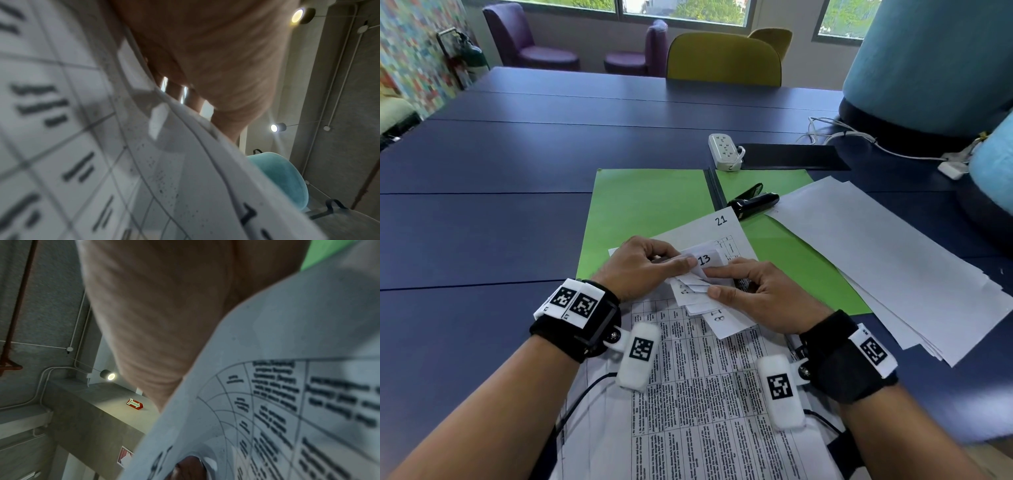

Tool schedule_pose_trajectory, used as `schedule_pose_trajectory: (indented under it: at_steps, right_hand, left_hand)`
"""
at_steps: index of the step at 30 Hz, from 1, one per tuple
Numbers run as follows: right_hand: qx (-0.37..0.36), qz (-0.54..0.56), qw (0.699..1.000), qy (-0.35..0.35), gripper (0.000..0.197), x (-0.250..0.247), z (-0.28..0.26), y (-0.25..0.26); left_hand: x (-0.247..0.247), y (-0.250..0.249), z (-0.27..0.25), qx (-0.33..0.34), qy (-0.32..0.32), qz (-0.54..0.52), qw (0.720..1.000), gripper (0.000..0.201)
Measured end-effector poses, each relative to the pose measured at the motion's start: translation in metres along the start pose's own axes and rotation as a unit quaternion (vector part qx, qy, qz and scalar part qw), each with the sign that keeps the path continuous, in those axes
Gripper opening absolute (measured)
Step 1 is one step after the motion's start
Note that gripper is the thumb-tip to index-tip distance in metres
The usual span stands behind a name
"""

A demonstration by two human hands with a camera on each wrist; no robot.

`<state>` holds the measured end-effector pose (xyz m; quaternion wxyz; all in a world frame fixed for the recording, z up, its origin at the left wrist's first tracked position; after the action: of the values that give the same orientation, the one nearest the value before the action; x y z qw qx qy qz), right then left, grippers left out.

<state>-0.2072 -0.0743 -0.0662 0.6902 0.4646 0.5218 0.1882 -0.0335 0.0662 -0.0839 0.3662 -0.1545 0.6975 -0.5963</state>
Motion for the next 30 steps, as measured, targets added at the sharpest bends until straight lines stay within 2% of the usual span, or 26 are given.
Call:
schedule_pose_trajectory:
  at_steps: [4, 8, 10, 18, 25, 30]
  right_hand:
    - [0.000, 0.001, 1.000, 0.001, 0.055, 0.0008, 0.0005, -0.0009]
    - [0.005, 0.020, 1.000, -0.005, 0.048, 0.0002, -0.0005, 0.0008]
    - [0.003, 0.022, 1.000, -0.006, 0.043, -0.0006, -0.0011, 0.0026]
    - [-0.008, 0.009, 1.000, -0.006, 0.042, 0.0009, -0.0001, -0.0014]
    - [-0.010, 0.002, 1.000, 0.010, 0.039, 0.0017, 0.0007, -0.0019]
    - [-0.005, 0.004, 1.000, 0.013, 0.040, 0.0020, 0.0008, -0.0031]
  left_hand:
    - [-0.0005, -0.0012, -0.0006, 0.001, -0.007, 0.013, 1.000, 0.040]
    - [0.0000, 0.0000, 0.0013, 0.011, -0.031, 0.032, 0.999, 0.014]
    - [-0.0001, 0.0005, 0.0009, 0.016, -0.044, 0.027, 0.999, 0.009]
    - [0.0002, -0.0018, -0.0018, 0.016, -0.030, 0.016, 0.999, 0.009]
    - [-0.0003, -0.0023, -0.0019, 0.017, -0.010, 0.011, 1.000, 0.034]
    - [-0.0006, -0.0006, -0.0007, 0.015, -0.016, 0.016, 1.000, 0.020]
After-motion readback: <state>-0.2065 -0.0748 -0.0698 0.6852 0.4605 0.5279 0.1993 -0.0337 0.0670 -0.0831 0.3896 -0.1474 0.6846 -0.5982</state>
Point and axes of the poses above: each hand's wrist, its own z-axis towards the middle knuckle, its own x-axis out of the palm, y = z × x, the point moved 2 cm from there along z, towards the middle knuckle, and after that the axes turned 12 degrees about -y, right-handed, at the moved point
